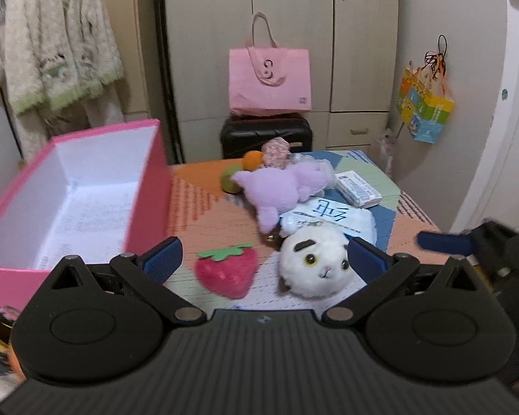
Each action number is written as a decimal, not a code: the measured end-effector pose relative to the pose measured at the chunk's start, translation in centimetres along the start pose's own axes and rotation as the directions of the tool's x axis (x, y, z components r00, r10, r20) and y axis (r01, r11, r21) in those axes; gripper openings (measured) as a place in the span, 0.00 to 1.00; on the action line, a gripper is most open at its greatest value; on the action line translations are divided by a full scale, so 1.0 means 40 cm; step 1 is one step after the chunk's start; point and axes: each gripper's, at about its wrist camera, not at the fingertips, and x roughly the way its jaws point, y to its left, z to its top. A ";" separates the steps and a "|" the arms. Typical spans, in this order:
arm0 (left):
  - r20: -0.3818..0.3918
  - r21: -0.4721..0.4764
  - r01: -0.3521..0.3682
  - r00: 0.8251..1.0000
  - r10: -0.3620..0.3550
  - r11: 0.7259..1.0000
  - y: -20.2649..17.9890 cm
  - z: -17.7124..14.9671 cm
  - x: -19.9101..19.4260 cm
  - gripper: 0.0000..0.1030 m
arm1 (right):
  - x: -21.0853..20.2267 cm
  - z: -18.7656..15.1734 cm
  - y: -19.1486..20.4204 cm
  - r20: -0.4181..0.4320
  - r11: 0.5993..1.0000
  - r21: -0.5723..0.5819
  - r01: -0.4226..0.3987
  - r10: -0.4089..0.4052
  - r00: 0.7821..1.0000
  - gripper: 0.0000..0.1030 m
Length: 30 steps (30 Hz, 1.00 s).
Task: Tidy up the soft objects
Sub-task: 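Lower the left gripper onto the white panda plush and close it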
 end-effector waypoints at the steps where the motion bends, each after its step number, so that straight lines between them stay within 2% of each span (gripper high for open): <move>1: -0.008 -0.002 0.014 1.000 -0.014 1.000 -0.001 0.001 0.014 0.99 | 0.016 -0.003 -0.002 -0.008 1.000 -0.006 -0.006 0.006 1.000 1.00; 5: -0.069 0.016 0.088 0.994 -0.087 0.996 -0.014 0.004 0.072 0.97 | 0.073 -0.016 -0.018 -0.036 0.999 0.016 -0.042 0.043 0.998 0.99; 7: -0.094 0.032 0.123 0.988 -0.120 0.992 -0.023 0.005 0.099 0.96 | 0.098 -0.022 -0.026 -0.045 0.997 0.025 -0.076 0.077 0.996 0.94; 8: -0.106 0.037 0.146 0.984 -0.141 0.989 -0.028 0.005 0.112 0.94 | 0.109 -0.025 -0.031 -0.051 0.996 0.030 -0.089 0.090 0.995 0.92; 11: -0.143 0.040 0.190 0.973 -0.182 0.981 -0.032 0.002 0.149 0.74 | 0.139 -0.036 -0.039 -0.058 0.992 0.043 -0.115 0.118 0.991 0.84; 14: -0.182 0.005 0.226 0.958 -0.221 0.974 -0.029 -0.003 0.186 0.72 | 0.161 -0.048 -0.041 -0.063 0.988 0.037 -0.150 0.152 0.986 0.79; 17: -0.201 -0.049 0.274 0.939 -0.278 0.961 -0.021 -0.007 0.205 0.66 | 0.179 -0.057 -0.042 -0.065 0.988 0.034 -0.147 0.149 0.987 0.73; 19: -0.197 -0.039 0.263 0.944 -0.265 0.964 -0.025 -0.010 0.209 0.65 | 0.186 -0.061 -0.045 -0.059 0.991 0.032 -0.132 0.134 0.989 0.65; 21: -0.196 -0.031 0.266 0.944 -0.267 0.964 -0.031 -0.012 0.203 0.65 | 0.183 -0.061 -0.052 -0.051 0.990 0.044 -0.133 0.135 0.990 0.62; 30: -0.200 -0.003 0.252 0.948 -0.248 0.968 -0.039 -0.019 0.129 0.65 | 0.140 -0.047 -0.031 -0.057 0.988 0.056 -0.144 0.148 0.987 0.61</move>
